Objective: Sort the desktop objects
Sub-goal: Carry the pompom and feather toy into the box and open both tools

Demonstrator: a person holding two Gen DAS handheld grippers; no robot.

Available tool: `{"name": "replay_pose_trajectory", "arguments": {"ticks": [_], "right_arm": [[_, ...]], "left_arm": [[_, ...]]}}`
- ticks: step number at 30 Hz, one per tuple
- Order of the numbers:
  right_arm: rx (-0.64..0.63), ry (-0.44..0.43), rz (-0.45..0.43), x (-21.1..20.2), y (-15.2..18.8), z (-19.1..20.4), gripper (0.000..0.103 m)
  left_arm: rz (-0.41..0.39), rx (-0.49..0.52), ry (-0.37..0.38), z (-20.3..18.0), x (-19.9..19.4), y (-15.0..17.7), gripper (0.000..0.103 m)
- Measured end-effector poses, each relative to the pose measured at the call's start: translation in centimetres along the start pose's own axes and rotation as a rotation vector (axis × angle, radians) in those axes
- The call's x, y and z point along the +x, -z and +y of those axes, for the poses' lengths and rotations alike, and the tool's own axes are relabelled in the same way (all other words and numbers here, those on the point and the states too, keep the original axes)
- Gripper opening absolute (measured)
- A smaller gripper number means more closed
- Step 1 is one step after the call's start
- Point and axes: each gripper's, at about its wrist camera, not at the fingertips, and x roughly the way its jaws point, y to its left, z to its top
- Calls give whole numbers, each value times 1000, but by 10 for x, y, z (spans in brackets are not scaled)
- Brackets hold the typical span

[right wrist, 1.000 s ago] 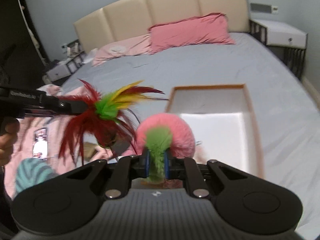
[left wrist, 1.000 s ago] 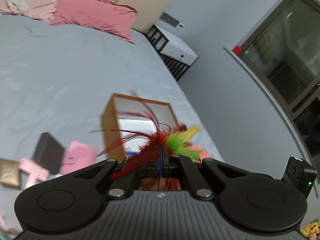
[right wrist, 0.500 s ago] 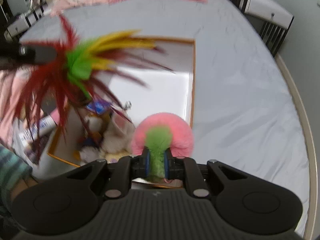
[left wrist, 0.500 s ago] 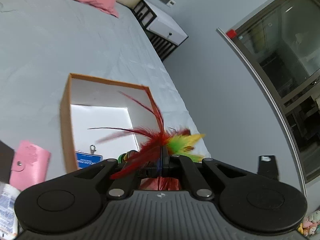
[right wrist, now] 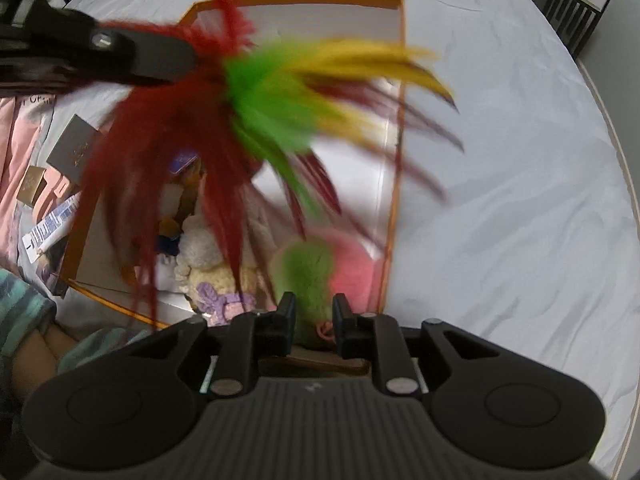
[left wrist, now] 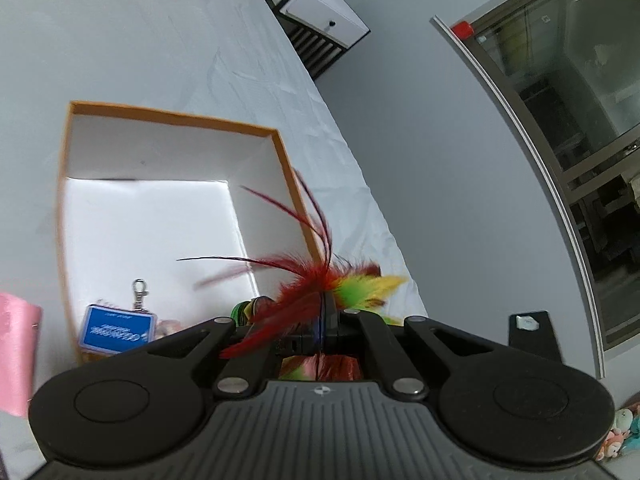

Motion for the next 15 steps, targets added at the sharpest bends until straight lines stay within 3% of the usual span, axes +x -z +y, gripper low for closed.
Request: {"name": "replay_pose_trajectory", "arguments": {"ticks": [4, 9, 15], "right_arm": [[19, -20, -48, -11, 1, -5, 27], [37, -17, -124, -24, 0, -10, 28], [50, -42, -145, -24, 3, -13, 28]], "left_arm": [[18, -6, 13, -1, 20, -4, 0], [59, -32, -24, 11, 48, -2, 0], [105, -81, -54, 30, 69, 6, 0]]}}
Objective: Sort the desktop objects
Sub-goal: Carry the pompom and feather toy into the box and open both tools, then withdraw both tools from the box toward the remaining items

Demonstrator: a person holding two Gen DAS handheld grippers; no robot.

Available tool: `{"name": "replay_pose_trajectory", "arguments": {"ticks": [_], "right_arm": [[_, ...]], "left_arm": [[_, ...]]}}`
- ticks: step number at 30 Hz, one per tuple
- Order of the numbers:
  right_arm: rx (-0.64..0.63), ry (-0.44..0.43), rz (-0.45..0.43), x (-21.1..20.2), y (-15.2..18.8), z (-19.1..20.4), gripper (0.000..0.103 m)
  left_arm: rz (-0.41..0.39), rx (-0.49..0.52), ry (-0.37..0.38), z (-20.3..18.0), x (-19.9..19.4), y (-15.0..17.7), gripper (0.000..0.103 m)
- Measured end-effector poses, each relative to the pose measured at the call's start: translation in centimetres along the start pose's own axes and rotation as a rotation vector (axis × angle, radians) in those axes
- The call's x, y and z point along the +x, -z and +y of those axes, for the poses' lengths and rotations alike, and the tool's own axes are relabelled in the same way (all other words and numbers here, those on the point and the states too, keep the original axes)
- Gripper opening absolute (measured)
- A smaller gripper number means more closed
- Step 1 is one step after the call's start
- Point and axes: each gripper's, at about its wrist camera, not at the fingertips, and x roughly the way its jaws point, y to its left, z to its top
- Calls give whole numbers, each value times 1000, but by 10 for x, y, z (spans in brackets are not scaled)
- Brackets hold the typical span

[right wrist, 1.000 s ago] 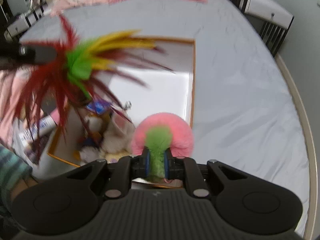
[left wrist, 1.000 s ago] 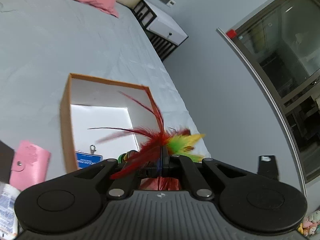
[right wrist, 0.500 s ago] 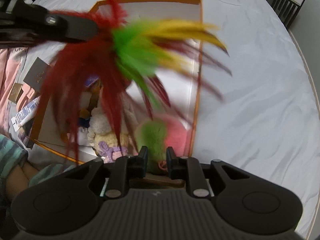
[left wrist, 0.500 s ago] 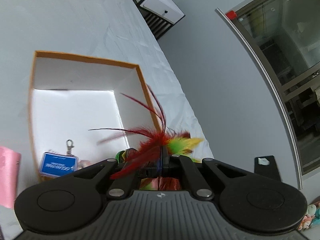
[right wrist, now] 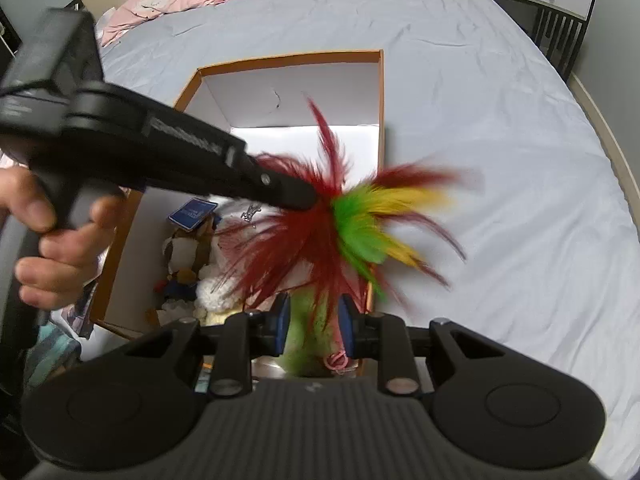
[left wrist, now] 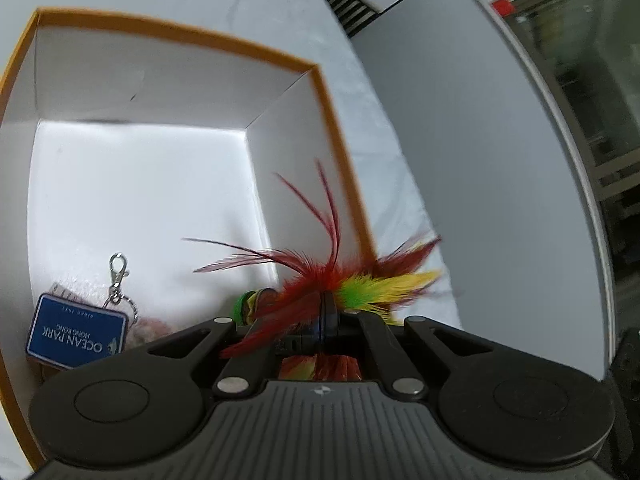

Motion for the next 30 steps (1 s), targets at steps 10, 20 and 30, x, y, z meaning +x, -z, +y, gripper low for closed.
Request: {"name": "replay_pose_trajectory", "arguments": {"ticks": [10, 20, 30], "right_arm": [[33, -17, 0, 1, 6, -4, 28], [38, -5, -14, -4, 10, 4, 29], [-9, -33, -115, -28, 13, 47, 30]], "left_arm": [[60, -63, -26, 18, 0, 14, 0], [-9, -13, -121, 17, -43, 27, 9], [-237, 192, -240, -13, -156, 67, 9]]}}
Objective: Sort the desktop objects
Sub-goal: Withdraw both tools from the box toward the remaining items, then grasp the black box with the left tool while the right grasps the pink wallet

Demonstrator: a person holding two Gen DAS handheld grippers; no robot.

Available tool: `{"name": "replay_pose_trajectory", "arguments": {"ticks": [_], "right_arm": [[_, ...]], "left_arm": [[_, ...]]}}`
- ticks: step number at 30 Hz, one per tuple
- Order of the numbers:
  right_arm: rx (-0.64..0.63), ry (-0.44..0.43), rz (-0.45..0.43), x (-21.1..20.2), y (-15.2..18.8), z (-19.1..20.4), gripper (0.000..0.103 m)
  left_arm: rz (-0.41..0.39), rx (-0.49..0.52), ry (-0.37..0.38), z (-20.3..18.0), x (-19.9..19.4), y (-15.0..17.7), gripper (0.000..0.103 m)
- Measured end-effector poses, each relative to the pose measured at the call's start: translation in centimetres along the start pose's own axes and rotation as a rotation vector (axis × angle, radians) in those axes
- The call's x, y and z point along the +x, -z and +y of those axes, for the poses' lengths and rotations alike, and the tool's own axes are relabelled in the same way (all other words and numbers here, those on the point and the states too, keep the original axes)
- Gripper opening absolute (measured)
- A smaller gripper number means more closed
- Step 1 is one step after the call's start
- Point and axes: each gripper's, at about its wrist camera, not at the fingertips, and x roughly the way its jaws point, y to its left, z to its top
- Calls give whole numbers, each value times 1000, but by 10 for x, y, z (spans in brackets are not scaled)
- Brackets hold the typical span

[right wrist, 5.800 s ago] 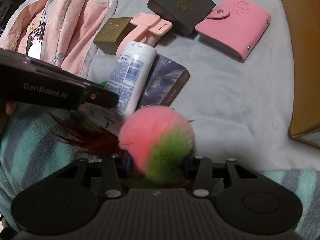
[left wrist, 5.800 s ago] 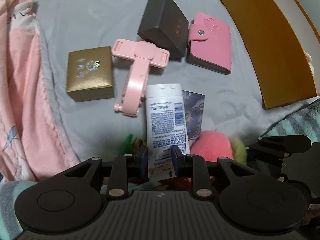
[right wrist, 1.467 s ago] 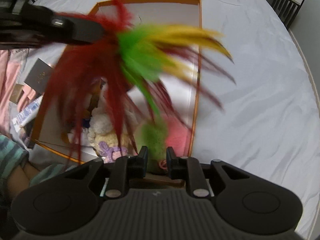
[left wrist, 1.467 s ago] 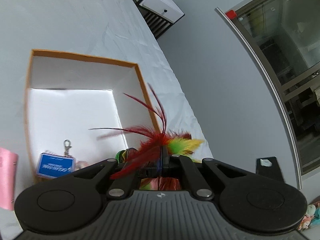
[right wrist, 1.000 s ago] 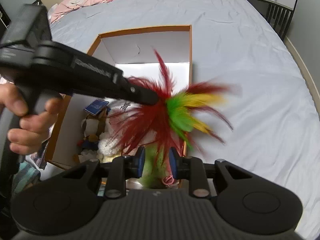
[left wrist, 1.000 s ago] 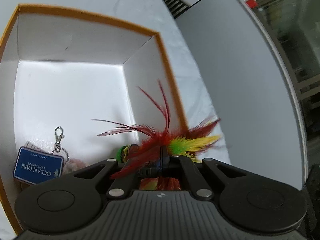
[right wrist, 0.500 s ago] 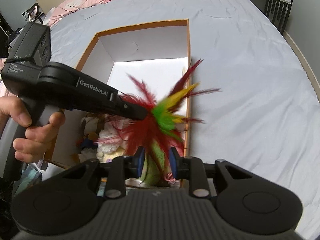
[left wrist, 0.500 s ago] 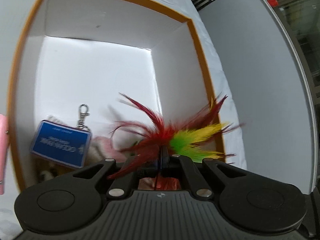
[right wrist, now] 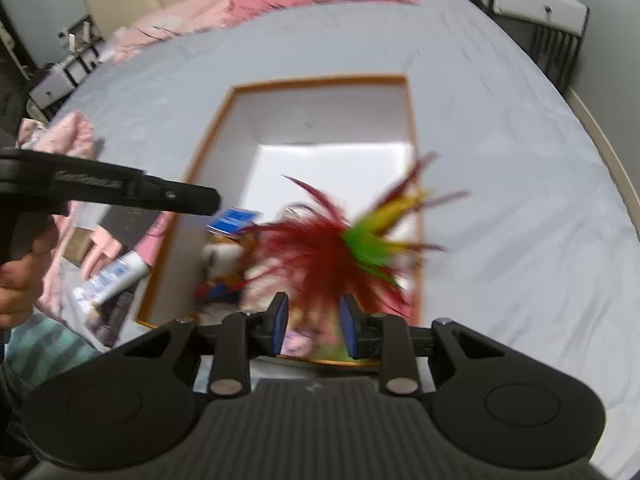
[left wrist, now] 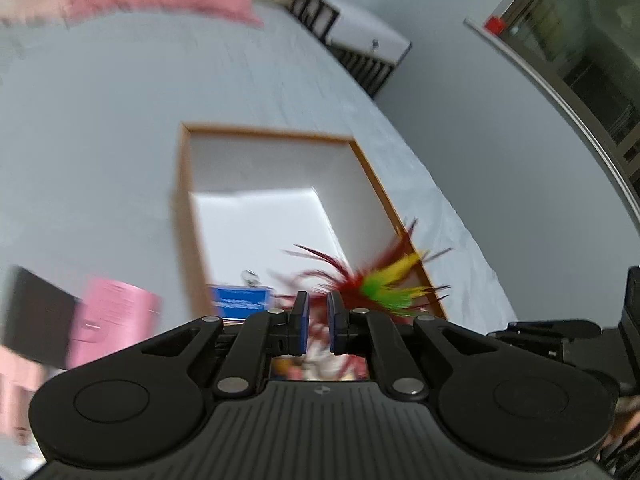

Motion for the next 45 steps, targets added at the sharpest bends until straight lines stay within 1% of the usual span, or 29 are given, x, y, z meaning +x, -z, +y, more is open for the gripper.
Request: {"name": "replay_pose_trajectory", "arguments": {"ticks": [2, 3, 4, 6, 9, 10, 13, 16, 18, 19, 24, 27, 31, 32, 33, 34, 35, 38, 40, 45], "right_arm": [[-12, -25, -49, -4, 1, 14, 31], [-21, -37, -82, -6, 1, 23, 36], [-31, -52, -110, -7, 1, 31, 37], [-67, -98, -158, -8, 2, 50, 37], [-83, -143, -158, -2, 1, 79, 37], [-84, -158, -153, 2, 1, 87, 37], [-89, -190, -131, 17, 0, 115, 37], [-101, -203, -108, 34, 2, 140, 37], [-133, -197, -95, 46, 4, 157, 37], [-149, -190, -87, 51, 4, 163, 37], [-209, -148, -24, 86, 1, 182, 37], [-304, -108, 30, 109, -3, 191, 36], [-498, -50, 101, 139, -6, 207, 37], [-539, -35, 113, 145, -7, 211, 39], [-582, -18, 125, 152, -9, 214, 44], [-624, 0, 135, 159, -10, 218, 47], [-654, 15, 140, 165, -11, 221, 49], [-709, 67, 185, 187, -15, 230, 49], [-722, 78, 208, 198, -16, 233, 49], [-793, 119, 258, 221, -12, 238, 51]], "left_arm": [[-35, 15, -41, 8, -24, 2, 9], [-48, 18, -67, 14, -36, 4, 9], [-56, 23, -95, 20, -46, 5, 9], [-65, 22, -156, 34, -64, 9, 9], [-78, 3, -244, 56, -86, 18, 9], [-82, -8, -262, 66, -96, 23, 9], [-74, -54, -299, 90, -103, 34, 9], [-56, -91, -333, 112, -107, 47, 10], [-49, -118, -333, 127, -110, 55, 14], [-41, -135, -332, 135, -108, 57, 18], [8, -150, -322, 159, -89, 60, 18], [42, -148, -293, 172, -77, 58, 21], [74, -135, -281, 186, -56, 47, 35], [75, -131, -276, 189, -51, 43, 38], [77, -126, -271, 192, -47, 40, 40], [83, -121, -265, 194, -42, 37, 48], [88, -115, -262, 196, -38, 34, 52], [113, -83, -268, 201, -23, 26, 52], [130, -71, -271, 205, -14, 22, 52], [180, -45, -243, 213, 7, 17, 52]]}}
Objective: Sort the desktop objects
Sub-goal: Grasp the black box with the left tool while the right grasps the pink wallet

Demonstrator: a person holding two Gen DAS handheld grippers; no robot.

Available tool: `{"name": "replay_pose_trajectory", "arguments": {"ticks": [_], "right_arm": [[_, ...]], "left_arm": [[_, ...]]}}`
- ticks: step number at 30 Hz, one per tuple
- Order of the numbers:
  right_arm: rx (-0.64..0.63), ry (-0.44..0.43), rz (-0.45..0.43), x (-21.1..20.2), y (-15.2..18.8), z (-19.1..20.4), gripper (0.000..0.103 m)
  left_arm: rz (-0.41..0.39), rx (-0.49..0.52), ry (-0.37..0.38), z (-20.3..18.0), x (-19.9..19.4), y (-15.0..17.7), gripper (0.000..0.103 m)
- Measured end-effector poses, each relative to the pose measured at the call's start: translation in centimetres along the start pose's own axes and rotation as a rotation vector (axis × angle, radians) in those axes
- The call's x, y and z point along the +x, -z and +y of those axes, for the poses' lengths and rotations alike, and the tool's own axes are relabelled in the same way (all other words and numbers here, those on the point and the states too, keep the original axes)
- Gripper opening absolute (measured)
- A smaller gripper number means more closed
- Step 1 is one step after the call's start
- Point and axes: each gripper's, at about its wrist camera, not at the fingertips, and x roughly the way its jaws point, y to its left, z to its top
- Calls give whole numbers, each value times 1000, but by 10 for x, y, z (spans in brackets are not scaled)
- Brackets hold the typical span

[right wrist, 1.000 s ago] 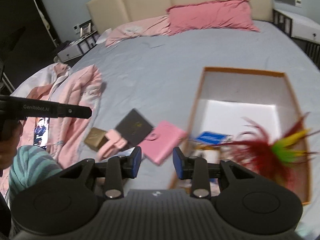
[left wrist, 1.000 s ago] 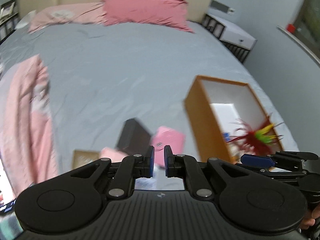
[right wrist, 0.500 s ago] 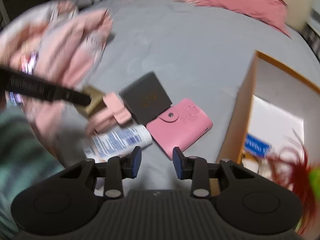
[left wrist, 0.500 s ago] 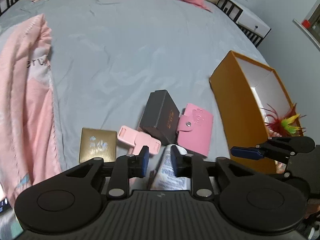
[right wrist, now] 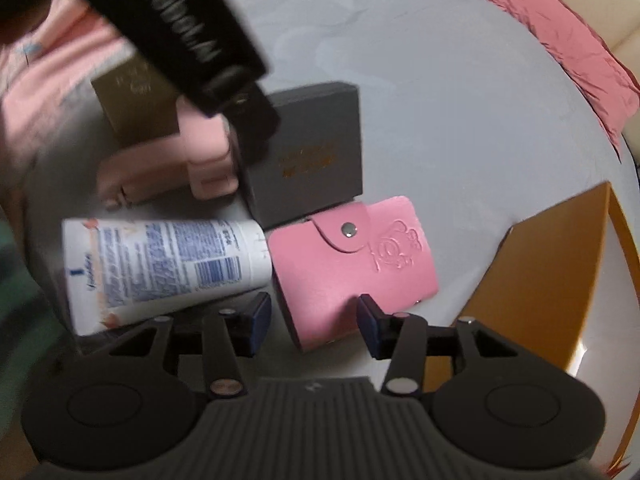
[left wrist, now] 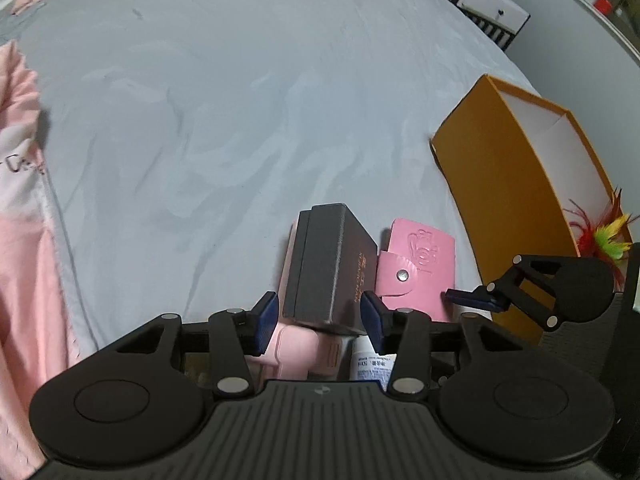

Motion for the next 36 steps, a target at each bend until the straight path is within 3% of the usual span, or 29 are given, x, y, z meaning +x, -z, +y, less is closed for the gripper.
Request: {"name": "replay_pose_trajectory", "arguments": {"ticks": [8, 16, 22, 27, 30, 36], "right_arm": [[-43, 44, 28, 21, -8, -4, 69], [-111, 78, 8, 25, -4, 1, 69], [-85, 61, -39, 5, 5, -2, 42], [-14, 64, -110, -25, 15, -16, 22], [97, 40, -155, -45, 20, -39, 18], [434, -165, -185, -77, 34, -79, 16]], "left_arm": [[56, -29, 48, 9, 26, -8, 53], [46, -49, 60, 7, 27, -9, 50], [19, -66, 78, 0, 14, -6, 39], [-31, -92, 65, -7, 0, -3, 37], [-60, -94, 78, -15, -9, -1, 37], [-74, -76, 69, -38, -6, 7, 37]]}}
